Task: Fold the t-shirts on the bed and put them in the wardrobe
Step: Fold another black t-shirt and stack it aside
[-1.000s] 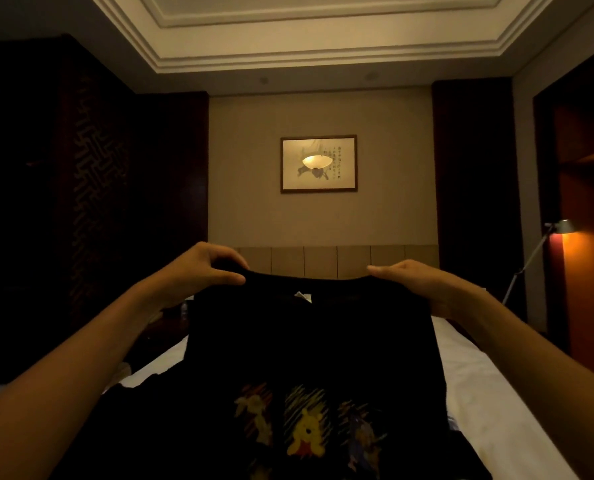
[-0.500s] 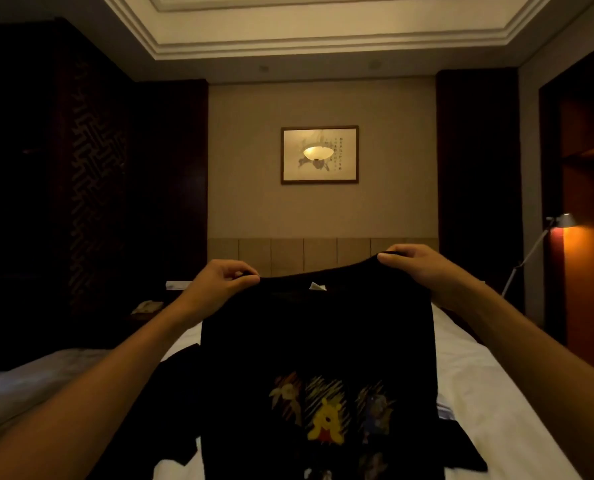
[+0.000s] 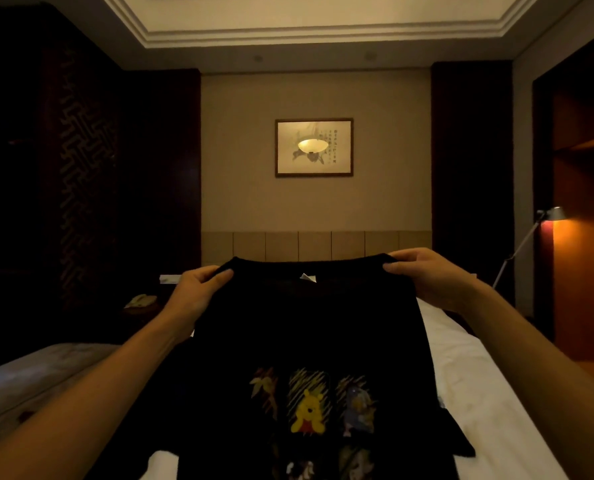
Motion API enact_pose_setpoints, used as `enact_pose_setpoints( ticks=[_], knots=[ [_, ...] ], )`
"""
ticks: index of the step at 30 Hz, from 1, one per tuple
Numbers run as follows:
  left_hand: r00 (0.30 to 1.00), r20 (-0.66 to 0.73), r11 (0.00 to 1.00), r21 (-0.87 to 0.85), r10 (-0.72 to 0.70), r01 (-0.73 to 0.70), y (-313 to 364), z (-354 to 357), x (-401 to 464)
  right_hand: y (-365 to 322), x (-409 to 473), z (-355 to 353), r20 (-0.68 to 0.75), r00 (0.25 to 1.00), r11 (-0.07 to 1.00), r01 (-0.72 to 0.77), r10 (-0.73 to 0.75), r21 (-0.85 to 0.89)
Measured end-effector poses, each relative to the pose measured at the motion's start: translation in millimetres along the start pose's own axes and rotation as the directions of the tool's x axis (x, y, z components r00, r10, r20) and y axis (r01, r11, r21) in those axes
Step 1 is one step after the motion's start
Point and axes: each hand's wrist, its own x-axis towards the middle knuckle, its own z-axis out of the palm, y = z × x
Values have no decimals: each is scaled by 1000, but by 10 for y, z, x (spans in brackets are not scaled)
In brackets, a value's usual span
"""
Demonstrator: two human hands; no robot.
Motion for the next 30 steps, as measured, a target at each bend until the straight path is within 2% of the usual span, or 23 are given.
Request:
enact_pose_setpoints(
  ticks=[4, 6, 7, 9, 11, 12, 13, 15, 19, 22, 24, 27, 30],
  knots=[
    [984, -41, 975, 146, 175, -168, 61, -10, 16, 145, 32, 73, -175, 984, 982, -22, -12, -189],
    [939, -38, 884, 353, 342, -307, 144, -58, 37, 184, 62, 96, -264, 958, 953, 33, -116, -300],
    [897, -31, 779, 510, 440, -365, 194, -90, 52, 195, 74, 113, -309, 930, 921, 73, -202, -382],
    [782, 10, 478, 787, 623, -391, 302, -137, 70, 168, 75, 148, -369, 836, 784, 111, -405, -611],
    [645, 112, 187, 907, 756, -376, 418, -130, 82, 75, 7, 203, -384, 707, 545, 3, -594, -838],
    [586, 164, 90, 921, 793, -380, 484, -116, 82, 26, -35, 225, -366, 631, 428, -60, -684, -902],
    [544, 197, 33, 923, 816, -383, 548, -110, 85, -12, -59, 224, -345, 566, 356, -97, -748, -930],
    [498, 208, -1, 923, 842, -384, 664, -126, 97, -65, -79, 194, -338, 483, 320, -122, -808, -940],
    [462, 193, -22, 937, 866, -349, 687, -163, 138, -71, -17, 171, -355, 422, 339, -114, -835, -934],
    [495, 189, -26, 948, 848, -319, 538, -177, 206, 41, 75, 178, -350, 458, 340, -107, -817, -934],
    [544, 189, -9, 948, 818, -317, 367, -189, 262, 165, 188, 154, -351, 559, 399, -40, -751, -916],
    [651, 172, 65, 944, 740, -323, 58, -201, 330, 423, 390, 119, -309, 760, 593, 122, -572, -796],
    [749, 176, 107, 944, 638, -313, -291, -251, 422, 745, 543, 115, -231, 880, 725, 167, -415, -668]
  ],
)
